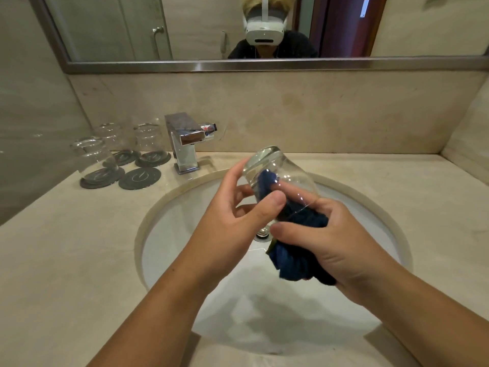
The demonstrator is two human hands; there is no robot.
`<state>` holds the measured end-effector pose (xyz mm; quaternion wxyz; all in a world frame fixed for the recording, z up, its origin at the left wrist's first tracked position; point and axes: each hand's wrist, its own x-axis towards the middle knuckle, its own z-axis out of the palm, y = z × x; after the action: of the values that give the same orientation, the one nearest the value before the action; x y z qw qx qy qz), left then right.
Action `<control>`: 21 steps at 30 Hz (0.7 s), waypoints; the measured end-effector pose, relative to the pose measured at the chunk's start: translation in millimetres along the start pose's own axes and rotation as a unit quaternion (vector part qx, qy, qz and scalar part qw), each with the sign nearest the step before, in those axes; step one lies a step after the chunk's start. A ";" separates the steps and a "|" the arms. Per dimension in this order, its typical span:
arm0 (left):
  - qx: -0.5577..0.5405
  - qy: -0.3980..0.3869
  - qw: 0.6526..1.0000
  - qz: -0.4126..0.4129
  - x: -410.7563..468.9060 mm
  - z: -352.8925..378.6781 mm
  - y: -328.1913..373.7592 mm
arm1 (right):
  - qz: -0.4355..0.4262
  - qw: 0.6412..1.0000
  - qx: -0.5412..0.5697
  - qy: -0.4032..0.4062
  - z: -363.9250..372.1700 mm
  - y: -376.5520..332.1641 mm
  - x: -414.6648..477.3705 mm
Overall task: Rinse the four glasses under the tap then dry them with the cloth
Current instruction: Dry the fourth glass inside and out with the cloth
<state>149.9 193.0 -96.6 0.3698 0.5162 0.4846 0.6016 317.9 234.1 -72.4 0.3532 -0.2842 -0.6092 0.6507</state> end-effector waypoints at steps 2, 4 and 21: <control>0.007 0.011 1.000 0.000 -0.3 2.0 1.3 | 0.005 1.000 -0.009 -0.014 3.1 -0.5 -1.4; 0.008 0.010 1.000 -0.005 0.1 0.7 3.1 | 0.027 0.999 0.024 -0.026 1.8 -2.5 -1.2; -0.020 -0.034 0.998 -0.045 -3.5 0.8 3.5 | 0.000 0.998 0.028 -0.056 0.7 -2.3 -3.6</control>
<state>151.6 189.0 -94.2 0.4228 0.5067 0.4826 0.5759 319.8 230.8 -70.3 0.3264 -0.2371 -0.6099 0.6821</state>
